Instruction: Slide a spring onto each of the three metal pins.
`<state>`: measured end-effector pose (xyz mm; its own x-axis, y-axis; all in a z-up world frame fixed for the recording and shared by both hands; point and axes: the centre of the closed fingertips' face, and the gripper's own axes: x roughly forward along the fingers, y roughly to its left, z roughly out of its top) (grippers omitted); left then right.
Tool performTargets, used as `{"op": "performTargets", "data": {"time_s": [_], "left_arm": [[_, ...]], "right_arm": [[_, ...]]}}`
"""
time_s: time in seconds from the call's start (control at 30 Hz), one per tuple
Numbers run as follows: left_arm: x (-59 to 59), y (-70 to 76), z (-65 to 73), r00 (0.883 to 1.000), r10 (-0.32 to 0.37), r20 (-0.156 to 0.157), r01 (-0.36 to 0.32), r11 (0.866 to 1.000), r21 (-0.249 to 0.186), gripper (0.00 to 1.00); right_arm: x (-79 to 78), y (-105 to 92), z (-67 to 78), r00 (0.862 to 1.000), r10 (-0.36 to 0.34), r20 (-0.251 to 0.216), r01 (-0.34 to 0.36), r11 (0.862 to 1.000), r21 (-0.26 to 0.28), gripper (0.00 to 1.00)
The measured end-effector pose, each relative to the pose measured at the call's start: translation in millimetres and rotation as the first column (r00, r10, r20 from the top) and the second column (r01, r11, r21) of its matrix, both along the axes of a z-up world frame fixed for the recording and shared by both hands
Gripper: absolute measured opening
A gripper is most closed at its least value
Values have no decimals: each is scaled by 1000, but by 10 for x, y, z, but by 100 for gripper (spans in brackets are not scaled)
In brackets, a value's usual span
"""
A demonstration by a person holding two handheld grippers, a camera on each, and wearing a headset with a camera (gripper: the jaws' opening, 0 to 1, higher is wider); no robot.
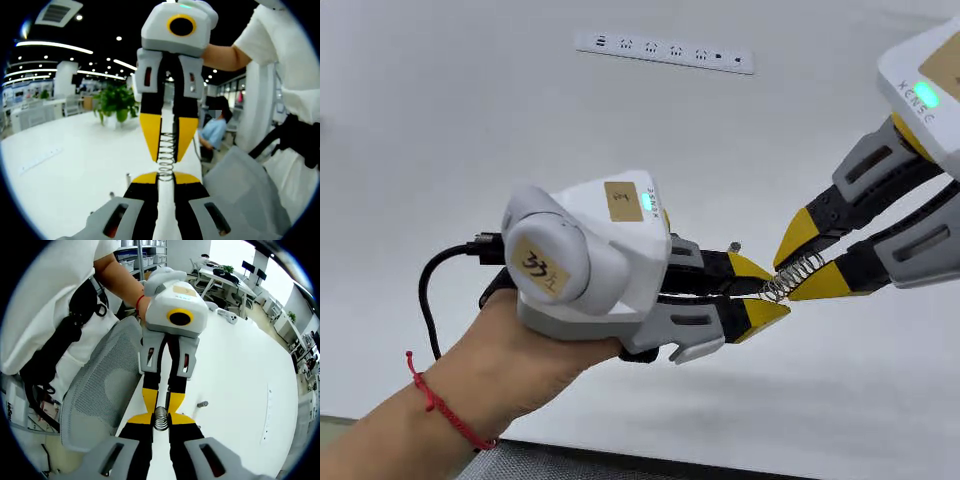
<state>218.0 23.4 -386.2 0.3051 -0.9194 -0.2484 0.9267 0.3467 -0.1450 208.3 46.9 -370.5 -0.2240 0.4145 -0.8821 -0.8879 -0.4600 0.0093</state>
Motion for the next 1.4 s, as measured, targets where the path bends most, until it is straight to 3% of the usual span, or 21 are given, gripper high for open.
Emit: {"op": "performTargets", "data": {"time_s": [0.73, 1.1, 1.4], "left_arm": [[-3, 39, -14, 1000, 11, -1, -11, 1000, -5, 15], [26, 353, -78, 997, 82, -5, -82, 996, 21, 24], [46, 630, -149, 990, 137, 15, -138, 988, 69, 46]], "right_arm": [[-13, -1, 15, 1000, -14, -8, 14, 1000, -21, 12], [80, -24, 79, 999, -53, 2, 53, 999, -7, 12], [291, -36, 63, 993, -119, 22, 119, 993, -8, 12]]}}
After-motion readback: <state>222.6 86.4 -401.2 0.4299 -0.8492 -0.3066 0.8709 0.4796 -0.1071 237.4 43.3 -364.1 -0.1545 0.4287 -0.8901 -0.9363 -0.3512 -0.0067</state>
